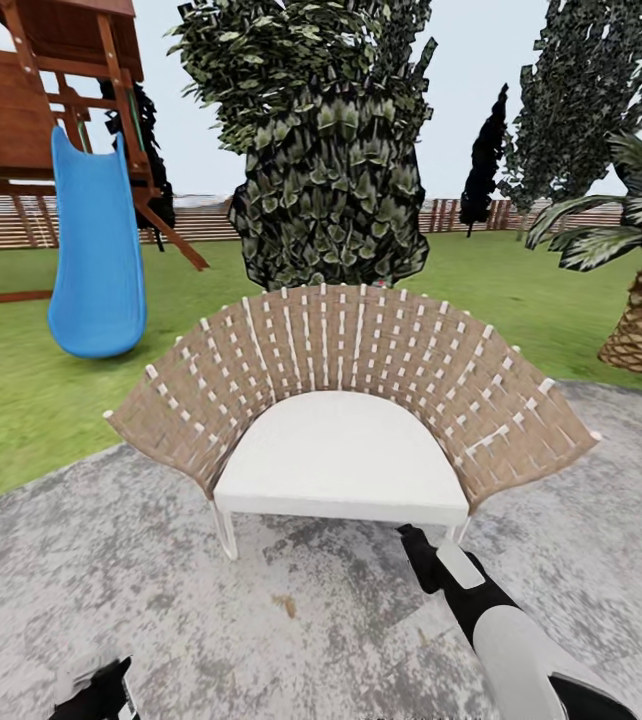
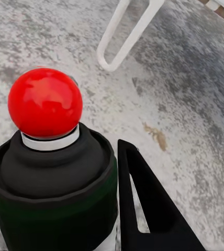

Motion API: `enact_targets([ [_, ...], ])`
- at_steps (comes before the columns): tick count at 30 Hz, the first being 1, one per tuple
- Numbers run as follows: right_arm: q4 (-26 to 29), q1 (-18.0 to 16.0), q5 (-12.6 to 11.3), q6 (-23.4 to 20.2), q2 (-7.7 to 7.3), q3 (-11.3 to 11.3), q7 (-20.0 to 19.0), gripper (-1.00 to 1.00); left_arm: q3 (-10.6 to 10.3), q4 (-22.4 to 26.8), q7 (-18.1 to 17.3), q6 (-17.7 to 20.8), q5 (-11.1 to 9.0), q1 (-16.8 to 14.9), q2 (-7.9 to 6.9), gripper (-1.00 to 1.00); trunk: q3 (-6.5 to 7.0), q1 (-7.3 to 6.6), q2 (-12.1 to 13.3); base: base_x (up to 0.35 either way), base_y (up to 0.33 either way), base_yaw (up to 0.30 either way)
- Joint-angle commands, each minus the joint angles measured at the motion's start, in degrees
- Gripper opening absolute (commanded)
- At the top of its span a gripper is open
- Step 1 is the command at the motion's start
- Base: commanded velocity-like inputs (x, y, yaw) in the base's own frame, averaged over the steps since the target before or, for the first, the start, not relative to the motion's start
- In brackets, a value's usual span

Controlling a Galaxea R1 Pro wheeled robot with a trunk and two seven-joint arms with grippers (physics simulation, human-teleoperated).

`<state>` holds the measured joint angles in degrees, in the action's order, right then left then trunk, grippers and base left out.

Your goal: Pick up the pesticide atomizer in the garden and spray insectifuge to fully cover both potted plants in the garden.

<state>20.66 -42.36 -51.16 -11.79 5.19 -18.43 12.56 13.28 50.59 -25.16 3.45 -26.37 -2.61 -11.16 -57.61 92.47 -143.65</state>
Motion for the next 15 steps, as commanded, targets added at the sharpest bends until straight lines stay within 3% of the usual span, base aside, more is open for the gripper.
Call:
enact_targets([
  [1,0.0,0.0,0.02,0.07,0.0,-0.01,0.03,1.0,0.0,-0.05,0.07,0.0,-0.01,-0.01,0.05,-1.0,0.0,0.0,0.0,0.0,0.0,-0.294],
  [8,-0.25,0.0,0.14,0.52,-0.41,-0.19,0.5,1.0,0.08,0.01,0.11,-0.28,0.01,-0.06,0.18,-1.0,0.0,0.0,0.0,0.0,0.0,-0.294],
  [12,-4.32,-0.08,0.07,5.71,-3.91,-3.84,0.71,1.0,0.01,0.28,0.01,-0.2,0.01,-0.05,0.14,-1.0,0.0,0.0,0.0,0.0,0.0,-0.294],
  [15,-4.87,-0.09,0.0,8.55,-7.92,-6.5,0.71,1.0,0.01,0.34,-0.01,-0.27,0.06,-0.09,0.1,-1.0,0.0,0.0,0.0,0.088,-0.043,-0.294],
])
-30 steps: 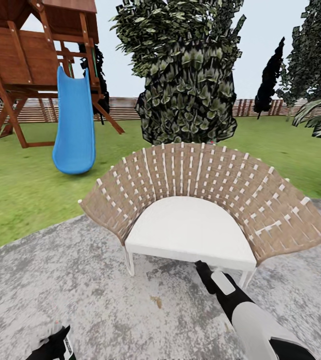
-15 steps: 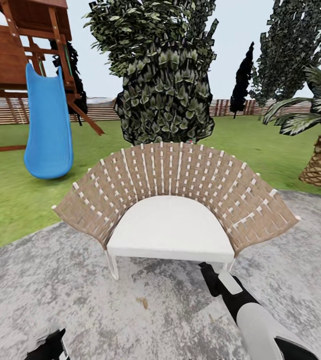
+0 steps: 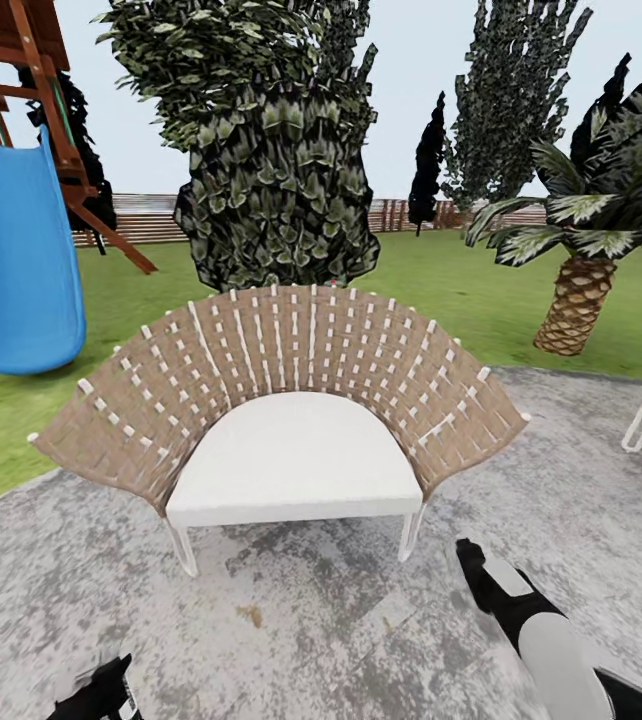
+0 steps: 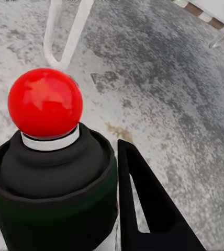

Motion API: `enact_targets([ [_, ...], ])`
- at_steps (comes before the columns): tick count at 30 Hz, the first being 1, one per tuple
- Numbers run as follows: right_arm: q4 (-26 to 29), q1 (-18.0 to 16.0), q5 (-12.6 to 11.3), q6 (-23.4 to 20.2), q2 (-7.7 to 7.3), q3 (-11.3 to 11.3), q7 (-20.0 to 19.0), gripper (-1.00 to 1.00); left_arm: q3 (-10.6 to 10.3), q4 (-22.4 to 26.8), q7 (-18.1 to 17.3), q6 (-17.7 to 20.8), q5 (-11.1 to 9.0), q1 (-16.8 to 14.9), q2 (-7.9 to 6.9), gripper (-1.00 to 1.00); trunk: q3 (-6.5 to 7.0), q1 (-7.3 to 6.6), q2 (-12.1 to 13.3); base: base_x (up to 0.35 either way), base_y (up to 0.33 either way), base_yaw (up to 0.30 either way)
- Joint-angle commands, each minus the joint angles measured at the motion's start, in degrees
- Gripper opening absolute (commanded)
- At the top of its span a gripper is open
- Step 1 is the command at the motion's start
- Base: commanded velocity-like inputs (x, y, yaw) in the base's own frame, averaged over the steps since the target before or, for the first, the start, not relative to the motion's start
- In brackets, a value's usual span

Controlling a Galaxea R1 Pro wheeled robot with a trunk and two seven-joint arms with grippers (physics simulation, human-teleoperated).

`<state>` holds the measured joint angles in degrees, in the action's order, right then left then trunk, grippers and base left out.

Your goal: Pick up the pesticide atomizer in the garden and spray insectifuge to fully cover both potted plants in the garden.

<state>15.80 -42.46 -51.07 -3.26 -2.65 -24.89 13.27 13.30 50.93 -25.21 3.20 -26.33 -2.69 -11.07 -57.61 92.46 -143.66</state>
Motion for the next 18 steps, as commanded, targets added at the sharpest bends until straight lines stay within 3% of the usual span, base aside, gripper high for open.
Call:
enact_targets([
  [1,0.04,0.01,-0.08,0.22,-0.39,-0.6,0.0,1.0,0.03,0.12,0.01,-0.12,0.04,0.0,0.05,-1.0,0.0,0.01,0.01,0.252,-0.152,-0.293],
  [7,0.62,0.01,-0.08,-1.93,-1.28,-1.06,-0.65,1.0,0.12,0.21,-0.19,-0.12,0.06,0.04,-0.05,-1.0,0.0,0.01,0.01,0.286,-0.161,-0.037],
  [12,0.65,-0.07,-0.08,-9.12,-1.31,-0.95,-0.79,1.0,0.15,0.2,-0.34,-0.13,0.06,-0.02,-0.09,-1.0,0.0,0.01,0.01,0.308,-0.096,0.0],
  [18,0.69,-0.08,-0.08,-10.15,-1.3,-0.95,-0.95,1.0,0.15,0.15,-0.45,-0.21,0.06,0.03,-0.26,-1.0,0.0,0.01,0.01,0.309,-0.093,0.0],
])
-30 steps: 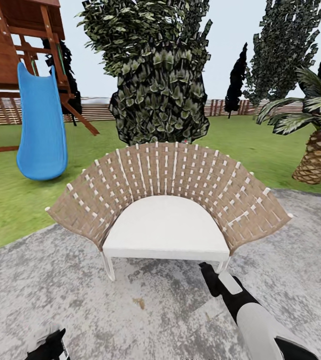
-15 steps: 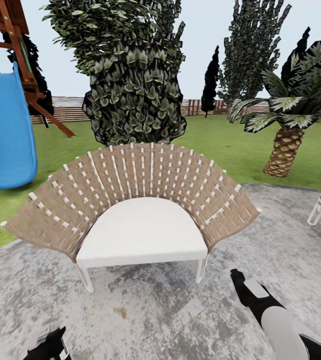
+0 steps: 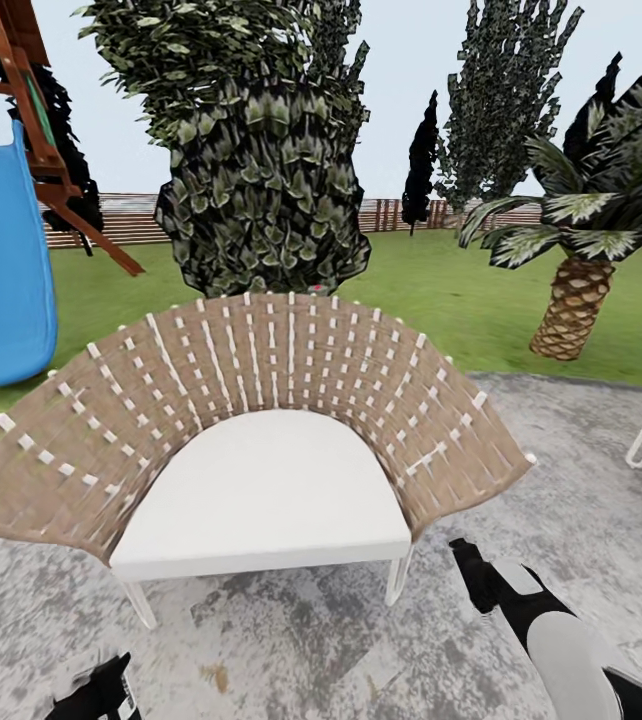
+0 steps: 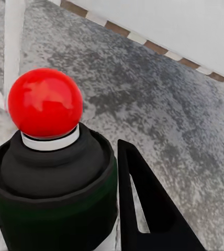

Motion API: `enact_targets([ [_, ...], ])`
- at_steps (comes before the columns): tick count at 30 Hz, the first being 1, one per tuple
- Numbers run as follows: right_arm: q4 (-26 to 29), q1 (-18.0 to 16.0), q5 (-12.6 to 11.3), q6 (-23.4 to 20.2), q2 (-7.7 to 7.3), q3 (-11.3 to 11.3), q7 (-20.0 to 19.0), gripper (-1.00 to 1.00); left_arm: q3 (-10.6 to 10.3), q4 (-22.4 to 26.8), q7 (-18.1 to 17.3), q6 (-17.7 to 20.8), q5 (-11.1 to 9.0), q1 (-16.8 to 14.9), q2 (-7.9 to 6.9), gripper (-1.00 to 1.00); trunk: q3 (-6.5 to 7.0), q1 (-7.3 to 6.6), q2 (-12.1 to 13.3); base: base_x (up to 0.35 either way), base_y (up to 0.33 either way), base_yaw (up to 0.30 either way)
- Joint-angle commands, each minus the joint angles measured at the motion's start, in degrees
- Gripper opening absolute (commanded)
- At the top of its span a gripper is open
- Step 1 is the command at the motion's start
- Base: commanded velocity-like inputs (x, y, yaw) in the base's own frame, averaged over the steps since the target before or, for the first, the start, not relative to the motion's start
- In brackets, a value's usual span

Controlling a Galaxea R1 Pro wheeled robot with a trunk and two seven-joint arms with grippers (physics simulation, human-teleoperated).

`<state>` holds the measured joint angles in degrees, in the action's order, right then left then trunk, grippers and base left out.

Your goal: Pick up the pesticide atomizer in the garden and spray insectifuge to fully cover both potted plants in the garden.

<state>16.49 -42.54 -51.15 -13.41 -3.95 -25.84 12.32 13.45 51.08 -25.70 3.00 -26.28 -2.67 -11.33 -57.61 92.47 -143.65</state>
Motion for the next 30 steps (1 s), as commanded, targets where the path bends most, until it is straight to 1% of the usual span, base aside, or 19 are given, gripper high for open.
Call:
enact_targets([
  [1,0.01,0.0,0.0,-0.05,0.0,0.0,-0.01,1.0,0.0,0.0,0.04,-0.01,0.0,-0.03,0.0,-1.0,0.0,0.0,0.0,0.309,-0.081,0.0],
  [3,0.05,0.0,0.0,-0.29,0.03,0.08,-0.08,1.0,0.0,-0.08,0.04,-0.01,0.0,-0.01,0.0,-1.0,0.0,0.0,0.0,0.31,-0.014,0.0],
  [6,0.08,0.0,0.06,-0.7,0.15,0.29,-2.1,1.0,0.0,-0.25,0.11,-0.01,0.0,-0.02,0.14,-1.0,0.0,0.0,0.0,0.29,-0.003,0.0],
  [8,1.15,-0.03,0.5,-1.26,0.34,0.71,-2.56,1.0,0.0,-0.44,0.25,-0.01,0.04,-0.01,0.21,-1.0,0.0,0.0,0.0,0.106,0.0,0.0],
  [9,2.67,-0.04,0.76,-2.39,0.52,1.79,-2.63,1.0,0.0,-0.55,0.33,-0.01,0.07,0.0,0.24,-1.0,0.02,0.0,0.0,0.034,0.0,0.025],
  [11,3.88,-0.01,0.7,-7.16,0.79,6.12,-2.8,1.0,0.0,-0.58,0.38,-0.01,0.08,-0.03,0.25,-1.0,0.11,0.0,0.0,0.01,0.0,0.161],
  [12,4.02,-0.03,0.53,-8.52,1.43,7.51,-2.85,1.0,0.0,-0.56,0.39,-0.01,0.09,-0.03,0.25,-1.0,0.16,0.0,0.0,0.003,0.0,0.208],
  [13,4.09,-0.02,0.47,-9.22,2.19,8.28,-2.88,1.0,0.0,-0.55,0.37,-0.01,0.08,-0.01,0.26,-1.0,0.21,0.0,0.0,0.001,0.0,0.22],
  [14,4.13,-0.01,0.57,-9.59,2.92,8.7,-2.9,1.0,0.0,-0.54,0.34,-0.01,0.07,-0.02,0.26,-1.0,0.26,0.0,0.0,0.001,0.0,0.229],
  [15,4.13,0.0,0.75,-9.96,4.01,9.14,-2.91,1.0,0.0,-0.54,0.28,-0.01,0.07,-0.03,0.26,-1.0,0.3,0.0,0.0,0.0,0.0,0.241],
  [17,4.09,0.0,0.83,-10.03,5.2,9.44,-2.91,1.0,0.0,-0.54,0.23,-0.01,0.09,-0.03,0.26,-1.0,0.38,0.0,0.0,0.0,0.0,0.244],
  [18,4.08,0.0,0.86,-10.05,5.96,10.3,-2.92,1.0,0.0,-0.54,0.22,-0.01,0.09,-0.04,0.28,-1.0,0.42,0.0,0.0,0.0,0.0,0.245],
  [19,4.05,0.0,0.85,-10.05,6.39,11.47,-2.92,1.0,0.0,-0.54,0.2,-0.01,0.09,-0.03,0.28,-1.0,0.46,0.0,0.0,0.0,0.0,0.246],
  [20,3.99,0.0,0.82,-10.01,6.53,12.18,-2.92,1.0,0.0,-0.52,0.17,-0.01,0.09,-0.02,0.3,-1.0,0.5,0.0,0.0,0.0,0.0,0.246],
  [23,3.83,0.0,0.81,-9.97,6.93,12.99,-2.92,1.0,0.0,-0.48,0.13,-0.01,0.09,-0.01,0.3,-1.0,0.62,0.0,0.0,0.0,0.0,0.246],
  [30,3.81,0.0,0.88,-9.69,7.21,13.08,-2.92,1.0,-0.03,-0.48,0.08,-0.01,0.09,0.0,0.28,-1.0,0.78,0.0,0.0,0.002,0.001,0.25],
])
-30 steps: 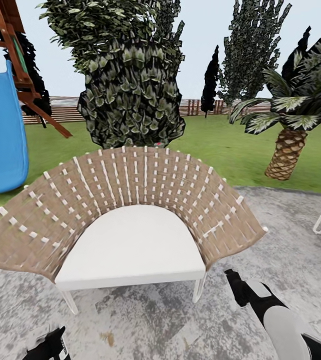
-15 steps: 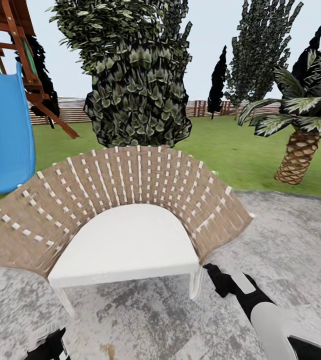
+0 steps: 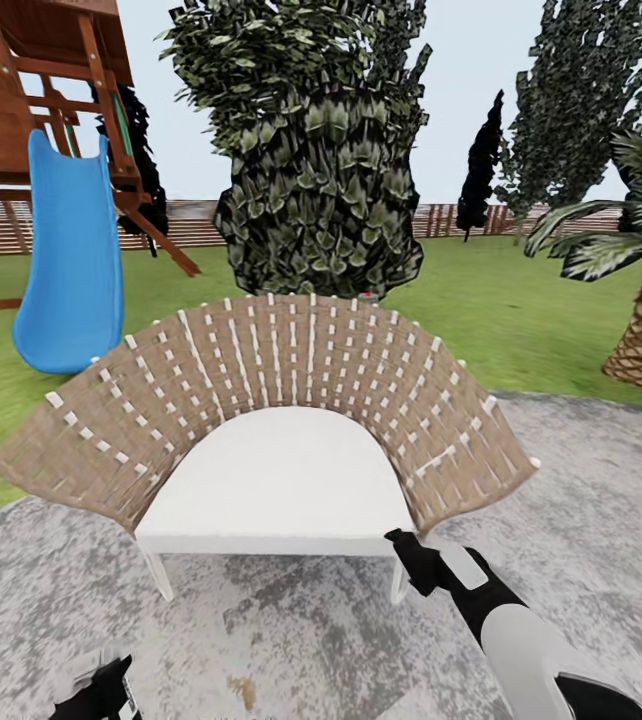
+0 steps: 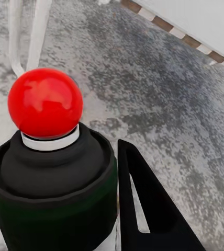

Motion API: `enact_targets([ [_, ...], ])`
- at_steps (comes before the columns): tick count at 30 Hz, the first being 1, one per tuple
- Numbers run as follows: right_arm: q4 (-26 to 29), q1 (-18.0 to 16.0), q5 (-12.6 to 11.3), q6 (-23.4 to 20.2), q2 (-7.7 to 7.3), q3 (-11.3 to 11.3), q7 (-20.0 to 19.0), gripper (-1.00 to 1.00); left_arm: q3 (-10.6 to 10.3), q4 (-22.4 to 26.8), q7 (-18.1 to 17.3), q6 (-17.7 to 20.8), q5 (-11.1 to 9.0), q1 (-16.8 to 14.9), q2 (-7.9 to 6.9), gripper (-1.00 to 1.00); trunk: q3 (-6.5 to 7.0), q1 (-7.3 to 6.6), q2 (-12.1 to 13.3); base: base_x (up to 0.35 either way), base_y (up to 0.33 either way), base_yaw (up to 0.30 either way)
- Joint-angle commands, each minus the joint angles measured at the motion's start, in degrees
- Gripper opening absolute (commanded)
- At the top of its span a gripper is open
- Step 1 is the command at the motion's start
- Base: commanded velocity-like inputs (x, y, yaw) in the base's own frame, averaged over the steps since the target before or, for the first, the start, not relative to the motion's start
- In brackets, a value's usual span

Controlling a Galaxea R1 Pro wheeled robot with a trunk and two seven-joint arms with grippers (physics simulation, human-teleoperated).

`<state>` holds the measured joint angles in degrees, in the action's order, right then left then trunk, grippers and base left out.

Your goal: Pick up the pesticide atomizer in the garden and spray insectifuge to fully cover both potted plants in the garden.

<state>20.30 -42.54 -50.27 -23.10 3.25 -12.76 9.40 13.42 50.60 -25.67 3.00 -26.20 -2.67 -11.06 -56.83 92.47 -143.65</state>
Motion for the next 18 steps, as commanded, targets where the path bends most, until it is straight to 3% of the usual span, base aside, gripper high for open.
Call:
enact_targets([
  [1,0.0,0.0,-0.01,0.12,0.0,0.0,0.0,1.0,-0.03,-0.03,0.09,-0.01,0.01,0.0,-0.01,-1.0,0.0,0.0,0.0,0.113,0.072,0.135],
  [7,-0.14,0.0,0.06,0.51,0.14,0.19,-2.92,1.0,-0.06,-0.06,0.01,0.01,-0.07,0.01,-0.02,-1.0,0.0,0.0,0.0,0.233,0.177,0.023],
  [11,-0.17,0.0,0.03,0.51,0.78,3.76,-3.3,1.0,-0.06,-0.08,0.01,0.07,-0.16,0.0,0.02,-1.0,0.0,0.0,0.0,0.231,0.256,0.046],
  [18,-0.18,0.0,0.07,0.51,1.46,4.13,-3.62,1.0,-0.07,-0.15,0.01,0.16,-0.17,0.0,-0.01,-1.0,0.0,0.0,0.0,0.192,0.284,0.063],
])
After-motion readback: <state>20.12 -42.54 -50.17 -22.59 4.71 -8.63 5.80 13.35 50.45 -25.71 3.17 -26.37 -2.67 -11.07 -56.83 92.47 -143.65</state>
